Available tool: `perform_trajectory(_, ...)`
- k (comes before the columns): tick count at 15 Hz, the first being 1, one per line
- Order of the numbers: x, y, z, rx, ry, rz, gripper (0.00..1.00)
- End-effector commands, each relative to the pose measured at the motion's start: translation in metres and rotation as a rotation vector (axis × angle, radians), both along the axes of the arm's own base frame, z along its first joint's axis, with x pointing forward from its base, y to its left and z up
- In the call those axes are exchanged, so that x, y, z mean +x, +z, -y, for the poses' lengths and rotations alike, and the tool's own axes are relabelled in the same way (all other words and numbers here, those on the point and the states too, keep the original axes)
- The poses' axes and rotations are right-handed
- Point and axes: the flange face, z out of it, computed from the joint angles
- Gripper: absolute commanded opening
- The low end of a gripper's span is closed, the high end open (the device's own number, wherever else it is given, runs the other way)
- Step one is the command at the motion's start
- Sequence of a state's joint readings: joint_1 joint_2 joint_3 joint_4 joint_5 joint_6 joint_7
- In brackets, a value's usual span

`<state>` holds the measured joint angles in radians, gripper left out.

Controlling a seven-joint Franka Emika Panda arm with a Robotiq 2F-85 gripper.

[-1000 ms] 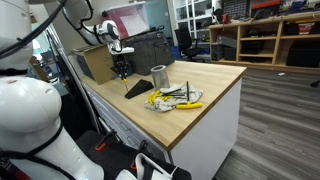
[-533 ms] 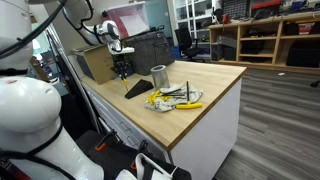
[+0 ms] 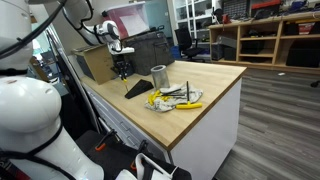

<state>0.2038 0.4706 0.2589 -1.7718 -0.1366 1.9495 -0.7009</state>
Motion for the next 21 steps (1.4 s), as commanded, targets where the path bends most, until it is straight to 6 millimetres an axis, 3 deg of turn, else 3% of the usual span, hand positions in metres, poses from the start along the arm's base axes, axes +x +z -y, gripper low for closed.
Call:
perform_trajectory(1,0.0027,0.0045,-0.0003,-0.013,-0.011,-0.006,0.04)
perform_trajectory(21,0.0038,0.0011,-0.0052,-0.021,0.011,0.022,0.04)
